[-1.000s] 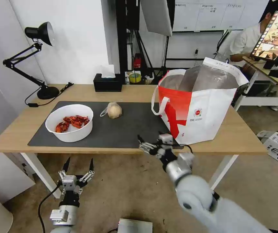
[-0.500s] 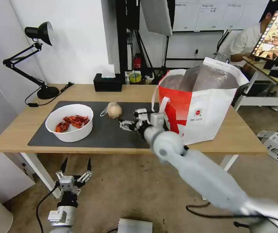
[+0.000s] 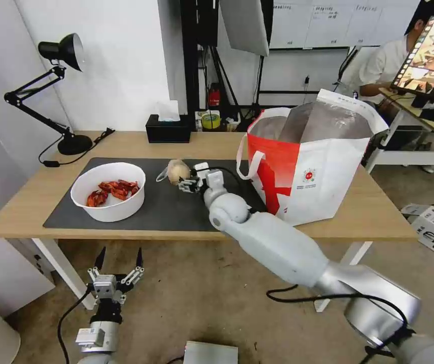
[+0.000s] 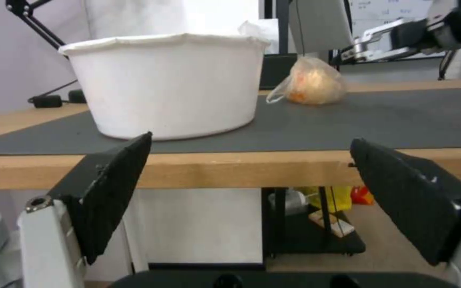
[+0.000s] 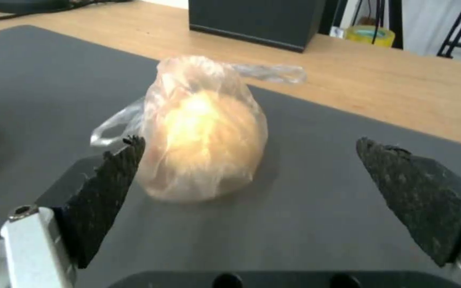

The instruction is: Pick up the trash from the table and place it into the takeout bag.

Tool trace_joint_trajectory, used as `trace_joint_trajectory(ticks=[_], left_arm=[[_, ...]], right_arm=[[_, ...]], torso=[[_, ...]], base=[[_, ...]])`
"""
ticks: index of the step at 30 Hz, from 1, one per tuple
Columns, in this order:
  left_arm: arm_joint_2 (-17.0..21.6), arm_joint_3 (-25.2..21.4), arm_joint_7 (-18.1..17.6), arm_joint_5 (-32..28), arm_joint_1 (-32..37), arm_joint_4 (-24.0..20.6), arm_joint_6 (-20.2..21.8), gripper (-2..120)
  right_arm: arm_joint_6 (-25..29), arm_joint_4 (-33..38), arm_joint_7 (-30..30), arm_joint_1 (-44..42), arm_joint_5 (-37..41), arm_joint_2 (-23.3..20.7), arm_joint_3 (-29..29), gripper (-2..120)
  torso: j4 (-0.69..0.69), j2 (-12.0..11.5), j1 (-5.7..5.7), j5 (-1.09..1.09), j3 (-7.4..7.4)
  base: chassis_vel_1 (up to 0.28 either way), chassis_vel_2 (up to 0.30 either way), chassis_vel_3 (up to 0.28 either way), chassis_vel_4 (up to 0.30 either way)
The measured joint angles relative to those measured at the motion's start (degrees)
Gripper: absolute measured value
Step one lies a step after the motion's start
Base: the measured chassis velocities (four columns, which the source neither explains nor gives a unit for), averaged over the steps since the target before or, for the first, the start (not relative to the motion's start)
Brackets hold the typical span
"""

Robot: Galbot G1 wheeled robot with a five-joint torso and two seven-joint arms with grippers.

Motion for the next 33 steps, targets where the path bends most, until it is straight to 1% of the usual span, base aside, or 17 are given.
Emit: trace_joint_trajectory(ticks=[1, 4, 10, 11, 12, 15, 20, 25, 27, 28, 29, 32, 33], left_arm=[[0.0, 0.0, 0.0, 0.0, 0.0, 0.0, 0.0, 100], [0.05, -0.09, 0.0, -0.33, 0.0, 0.0, -0.16, 100], [0.05, -0.15, 0.0, -0.82, -0.03, -0.04, -0.2, 100], [0.05, -0.24, 0.0, -0.95, -0.04, -0.06, -0.25, 100], [0.05, -0.24, 0.0, -0.95, -0.04, -0.06, -0.25, 100], [0.06, -0.42, 0.0, -1.06, 0.03, 0.06, -0.71, 100], [0.04, -0.44, 0.01, -1.11, -0.03, 0.06, -0.78, 100], [-0.04, -0.38, 0.02, -1.13, -0.05, 0.06, -0.89, 100], [-0.13, -0.13, 0.03, -1.14, -0.1, 0.19, -0.95, 100], [-0.17, 0.0, 0.04, -1.14, -0.11, 0.24, -0.96, 100], [-0.17, 0.0, 0.04, -1.14, -0.11, 0.24, -0.96, 100], [-0.39, 0.33, 0.06, -1.1, -0.18, 0.4, -1.0, 100], [-0.39, 0.33, 0.06, -1.1, -0.18, 0.4, -1.0, 100]], right_arm=[[0.0, 0.0, 0.0, 0.0, 0.0, 0.0, 0.0, 100], [1.21, -5.17, -1.31, 1.55, -0.63, 2.92, -0.92, 100], [2.25, -8.74, -2.44, 2.49, -1.03, 4.83, -1.54, 100], [2.9, -11.18, -3.18, 3.15, -1.42, 5.95, -1.92, 100], [2.9, -11.18, -3.18, 3.15, -1.42, 5.95, -1.92, 100], [4.24, -16.7, -4.75, 4.5, -2.19, 8.29, -2.74, 100], [5.49, -20.07, -6.37, 5.4, -2.34, 9.34, -3.37, 100], [6.39, -21.35, -7.55, 5.7, -2.47, 9.34, -4.28, 98], [7.27, -21.87, -8.39, 5.89, -2.46, 9.33, -4.95, 93], [7.64, -22.02, -8.81, 5.9, -2.45, 9.33, -5.18, 88], [7.64, -22.02, -8.81, 5.9, -2.45, 9.33, -5.18, 88], [9.38, -22.4, -11.3, 5.9, -2.22, 9.28, -5.86, 75], [9.38, -22.4, -11.3, 5.9, -2.22, 9.28, -5.86, 75]], torso=[[0.0, 0.0, 0.0, 0.0, 0.0], [0.0, 0.0, 0.0, 0.0, 0.0], [0.0, 0.0, -0.01, 0.0, 0.0], [0.0, 0.0, -0.01, 0.01, 0.0], [0.0, 0.0, -0.01, 0.01, 0.0], [-0.01, 0.01, -0.01, 0.0, 0.0], [0.0, 0.01, -0.01, 0.01, 0.0], [-0.01, 0.01, -0.01, 0.01, 0.0], [-0.01, 0.01, -0.01, 0.01, 0.0], [0.0, 0.01, -0.01, 0.01, 0.0], [0.0, 0.01, -0.01, 0.01, 0.0], [0.0, 0.01, -0.01, 0.01, 0.0], [0.0, 0.01, -0.01, 0.01, 0.0]], base=[[0.0, 0.0, 0.0, 0.0], [0.0, 0.0, 0.0, 0.0], [0.0, 0.0, 0.0, 0.0], [0.0, 0.0, 0.0, 0.0], [0.0, 0.0, 0.0, 0.0], [0.0, 0.0, 0.0, 0.0], [0.0, 0.0, 0.0, 0.0], [0.0, 0.0, 0.0, 0.0], [0.0, 0.0, 0.0, 0.0], [0.0, 0.0, 0.0, 0.0], [0.0, 0.0, 0.0, 0.0], [0.0, 0.0, 0.0, 0.0], [0.0, 0.0, 0.0, 0.0]])
